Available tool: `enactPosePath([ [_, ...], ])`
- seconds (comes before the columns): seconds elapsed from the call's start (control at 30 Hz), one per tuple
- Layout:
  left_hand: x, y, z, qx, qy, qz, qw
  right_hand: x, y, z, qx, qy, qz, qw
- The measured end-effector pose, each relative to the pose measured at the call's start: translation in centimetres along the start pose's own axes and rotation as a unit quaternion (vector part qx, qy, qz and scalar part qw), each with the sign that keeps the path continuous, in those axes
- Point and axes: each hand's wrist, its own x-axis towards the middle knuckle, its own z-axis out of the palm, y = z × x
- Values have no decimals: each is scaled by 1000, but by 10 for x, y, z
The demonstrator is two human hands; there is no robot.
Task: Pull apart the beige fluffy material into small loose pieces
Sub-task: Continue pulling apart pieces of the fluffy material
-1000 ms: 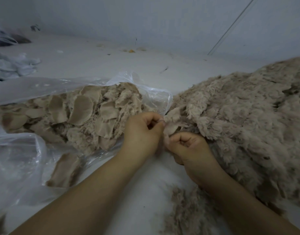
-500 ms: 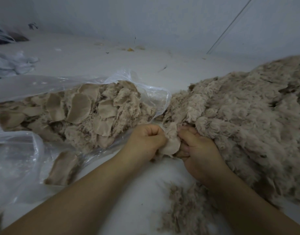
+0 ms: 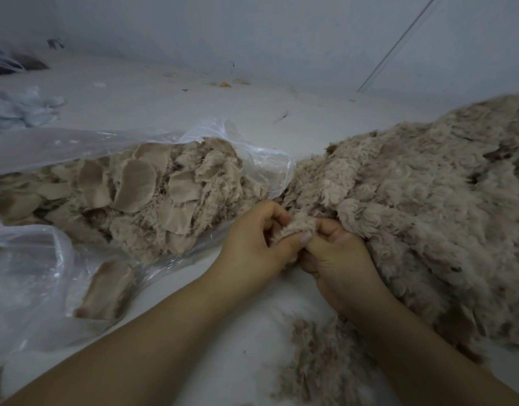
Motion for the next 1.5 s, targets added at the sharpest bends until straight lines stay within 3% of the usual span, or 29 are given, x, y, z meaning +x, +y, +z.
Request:
enactPosePath([
  [0.17, 5, -1, -5, -104, 31, -117, 987, -1, 0, 1, -40, 17, -20, 999],
  [0.3, 3, 5, -9, -201, 4, -191, 961, -3, -4, 4, -3, 26, -2, 1000],
  [0.5, -1, 11, -9, -179, -93, -195, 960, -8, -13, 7, 64, 11, 18, 998],
  [0.77, 1, 10, -15, -181, -37, -190, 964, -6, -12, 5, 95, 28, 18, 995],
  [0.87, 3, 9, -18, -213, 4, -159, 964, -4, -13, 3, 109, 39, 20, 993],
  [0.97, 5, 5, -19, -172, 35, -120, 977, -3, -10, 4, 72, 24, 0, 997],
  [1.2, -1, 6, -11, -180, -50, -111, 976, -11, -13, 6, 9, -77, -33, 996],
  [1.5, 10, -3, -25, -270, -26, -167, 948, -10, -14, 6, 73, -10, 11, 997],
])
